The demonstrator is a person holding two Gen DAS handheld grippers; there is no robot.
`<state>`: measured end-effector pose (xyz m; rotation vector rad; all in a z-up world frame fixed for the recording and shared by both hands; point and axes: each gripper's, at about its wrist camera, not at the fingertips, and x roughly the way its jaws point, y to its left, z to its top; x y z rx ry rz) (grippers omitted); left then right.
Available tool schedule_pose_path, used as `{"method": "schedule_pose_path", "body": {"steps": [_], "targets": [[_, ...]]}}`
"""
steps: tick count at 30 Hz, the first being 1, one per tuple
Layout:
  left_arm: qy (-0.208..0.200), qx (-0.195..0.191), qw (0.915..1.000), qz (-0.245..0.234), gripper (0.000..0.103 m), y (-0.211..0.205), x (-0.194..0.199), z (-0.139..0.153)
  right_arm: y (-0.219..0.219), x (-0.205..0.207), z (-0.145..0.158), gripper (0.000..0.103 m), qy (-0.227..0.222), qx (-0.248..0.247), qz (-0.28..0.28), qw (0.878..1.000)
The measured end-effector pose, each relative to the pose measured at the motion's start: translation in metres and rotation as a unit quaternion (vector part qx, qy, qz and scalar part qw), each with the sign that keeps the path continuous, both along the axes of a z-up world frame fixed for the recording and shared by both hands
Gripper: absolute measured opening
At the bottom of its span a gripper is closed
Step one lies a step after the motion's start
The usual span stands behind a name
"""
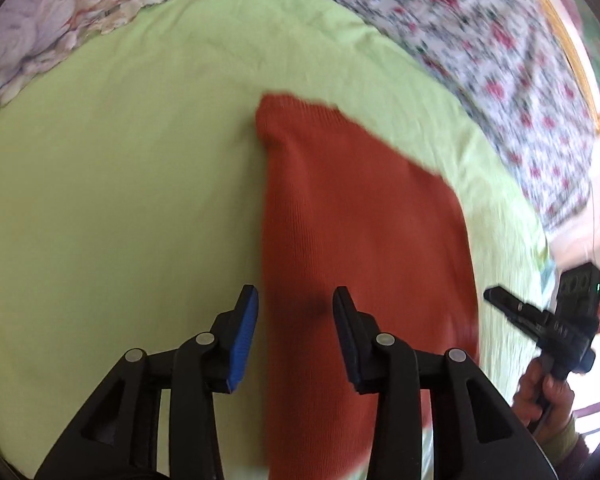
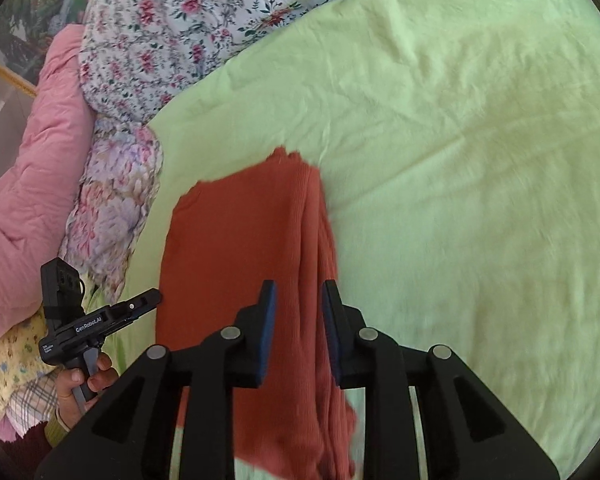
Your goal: Fold small clothes
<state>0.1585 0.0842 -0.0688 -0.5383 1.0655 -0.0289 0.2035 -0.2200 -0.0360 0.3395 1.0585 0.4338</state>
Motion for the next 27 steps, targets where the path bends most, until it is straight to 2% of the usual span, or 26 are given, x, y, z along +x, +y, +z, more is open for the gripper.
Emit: {"method": "schedule_pose_path", "body": {"steps": [7,14,15,16,19,21,22,24,27], "targets": [[0.035,-0.011,0.9989,-0.03,0.047,-0.026,-0.076,-0.014,-0.012,-0.072,-0.009,0.025,0.013,-0.018,0.005,1.0],[0.046,-0.012,0.9985,-0.027,0.047,-0.036,-0.082,-0.028,-0.004,-0.093,-0.029,0.027,0.024,-0.04,0.014,0.999],[0.046,-0.01,0.9985,-0.028,0.047,-0.035,-0.081,-0.028,-0.003,-0.092,-0.031,0.023,0.024,-0.041,0.012,0.999],[0.047,-0.006,0.9985,-0.029,0.046,-0.037,-0.078,-0.028,-0.003,-0.091,-0.032,0.004,0.025,-0.042,0.011,0.999],[0.055,0.007,0.9979,-0.034,0.043,-0.042,-0.075,-0.029,-0.007,-0.095,-0.019,0.005,0.003,-0.017,0.004,1.0],[0.078,0.012,0.996,-0.042,0.037,-0.046,-0.07,-0.039,-0.005,-0.097,-0.018,0.004,0.002,-0.045,0.007,0.999],[0.091,0.012,0.9949,-0.041,0.037,-0.048,-0.069,-0.046,-0.005,-0.096,-0.022,0.004,0.005,-0.056,0.009,0.998],[0.087,0.012,0.9955,-0.037,0.037,-0.049,-0.07,-0.048,-0.006,-0.092,-0.037,0.004,0.023,-0.08,0.006,0.996],[0.084,0.025,0.9952,-0.044,0.038,-0.053,-0.07,-0.048,-0.012,-0.087,-0.057,0.004,0.045,-0.076,-0.012,0.996]]}}
